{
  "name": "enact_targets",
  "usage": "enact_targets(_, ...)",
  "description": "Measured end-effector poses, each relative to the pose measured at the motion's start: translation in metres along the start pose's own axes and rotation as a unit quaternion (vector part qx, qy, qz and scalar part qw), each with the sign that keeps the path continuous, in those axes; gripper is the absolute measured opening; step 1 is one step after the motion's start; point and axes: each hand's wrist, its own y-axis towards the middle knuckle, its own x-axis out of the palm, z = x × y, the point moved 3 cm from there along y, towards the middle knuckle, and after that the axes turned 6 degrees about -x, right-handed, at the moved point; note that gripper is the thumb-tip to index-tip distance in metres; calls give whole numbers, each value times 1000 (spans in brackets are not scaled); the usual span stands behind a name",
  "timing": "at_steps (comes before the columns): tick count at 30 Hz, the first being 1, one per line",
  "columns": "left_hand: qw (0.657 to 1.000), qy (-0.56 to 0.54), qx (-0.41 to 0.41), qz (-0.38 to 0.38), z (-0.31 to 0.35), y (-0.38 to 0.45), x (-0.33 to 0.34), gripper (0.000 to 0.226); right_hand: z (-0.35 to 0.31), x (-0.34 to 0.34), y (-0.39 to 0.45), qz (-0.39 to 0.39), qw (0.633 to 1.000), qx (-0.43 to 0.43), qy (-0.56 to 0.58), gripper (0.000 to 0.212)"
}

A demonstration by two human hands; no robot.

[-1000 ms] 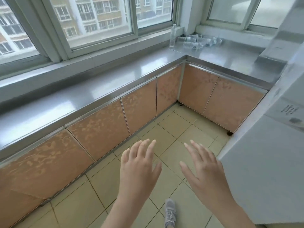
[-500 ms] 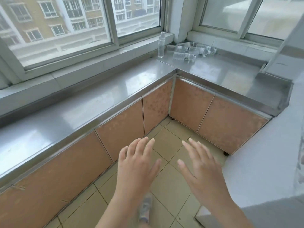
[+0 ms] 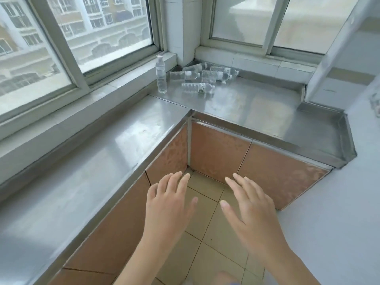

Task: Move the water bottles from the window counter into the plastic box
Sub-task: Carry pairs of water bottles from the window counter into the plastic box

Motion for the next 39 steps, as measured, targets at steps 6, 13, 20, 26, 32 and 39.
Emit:
enact_targets(6, 1000, 9, 18, -10, 4, 117, 43, 54, 50, 12, 110, -7, 1000, 29, -2, 66)
enact_targets(13, 999, 5, -36, -16, 19, 251, 86, 57, 117, 23, 259, -44, 999, 10, -2, 71)
enact_targets(20, 997, 17, -71, 14, 19, 362, 109, 53, 153, 28, 392, -78, 996, -23, -20, 71)
enact_targets(26, 997, 9, -73, 17, -7, 466, 146, 55, 163, 56, 491, -105, 994, -25, -14, 75)
enact_targets(32, 1000, -7, -23, -3, -34, 598, 195, 54, 174, 86, 589, -140, 990, 6, -17, 70)
enact_targets(39, 993, -31, 64, -95, -56, 729, 272, 60, 197, 119, 676, -161, 986, 42, 11, 56)
